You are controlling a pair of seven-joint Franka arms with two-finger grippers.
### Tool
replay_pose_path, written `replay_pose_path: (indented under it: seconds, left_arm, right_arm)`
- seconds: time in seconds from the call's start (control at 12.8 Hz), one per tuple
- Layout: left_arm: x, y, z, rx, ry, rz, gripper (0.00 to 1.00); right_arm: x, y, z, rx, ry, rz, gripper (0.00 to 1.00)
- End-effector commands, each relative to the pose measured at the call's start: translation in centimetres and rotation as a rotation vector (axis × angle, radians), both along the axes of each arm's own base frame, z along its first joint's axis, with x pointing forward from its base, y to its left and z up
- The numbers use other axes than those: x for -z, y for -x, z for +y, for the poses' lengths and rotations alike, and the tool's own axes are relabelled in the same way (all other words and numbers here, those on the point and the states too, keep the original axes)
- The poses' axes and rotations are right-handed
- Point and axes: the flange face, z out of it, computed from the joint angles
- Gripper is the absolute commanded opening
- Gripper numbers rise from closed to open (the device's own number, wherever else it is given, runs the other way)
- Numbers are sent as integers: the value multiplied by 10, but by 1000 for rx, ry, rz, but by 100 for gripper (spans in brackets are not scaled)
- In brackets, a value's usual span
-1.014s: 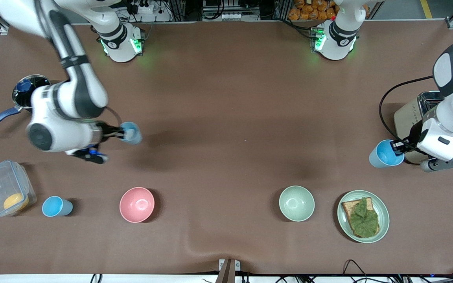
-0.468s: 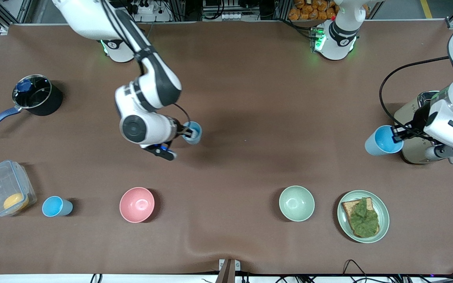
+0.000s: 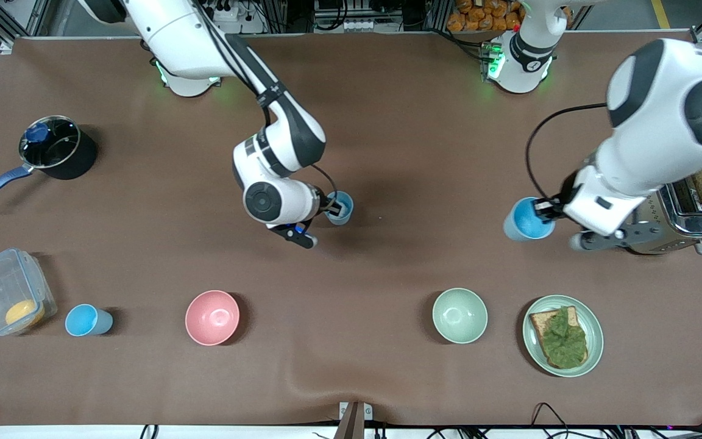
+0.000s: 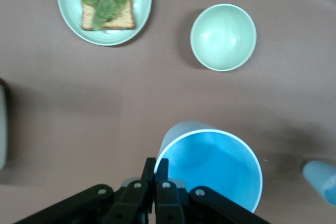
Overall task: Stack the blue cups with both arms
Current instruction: 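Set the right gripper's cup mid-table while the left gripper carries its cup over, then lower the left gripper's cup onto the placed cup while the right gripper withdraws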
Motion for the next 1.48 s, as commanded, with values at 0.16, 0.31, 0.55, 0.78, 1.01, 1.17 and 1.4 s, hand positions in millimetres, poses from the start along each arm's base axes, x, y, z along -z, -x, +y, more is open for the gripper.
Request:
replay_pose_path:
  seconds: [0.16, 0.31, 0.55, 0.78, 1.01, 1.17, 1.4]
  left_arm:
    - [0, -3, -24, -68, 21, -15, 0]
    - [9, -2, -47, -129, 34, -24, 0]
    - [31, 3, -83, -106, 31, -11, 0]
    - [55, 16, -138, -166, 38, -4, 0]
    - [76, 33, -189, -233, 58, -5, 0]
    - [100, 49, -236, -275, 79, -18, 0]
    - [138, 80, -295, -309, 46, -77, 0]
  right_arm:
    - [4, 1, 14, 17, -9, -3, 8]
    - [7, 1, 14, 17, -6, -2, 66]
    - [6, -2, 14, 25, -12, -20, 100]
    - [-14, -16, 7, 24, -32, -49, 100]
    - [-52, -53, -39, 49, -38, -15, 100]
    - [-81, -70, -83, 3, -52, 4, 100]
    - [-99, -97, -177, -86, -17, -5, 100]
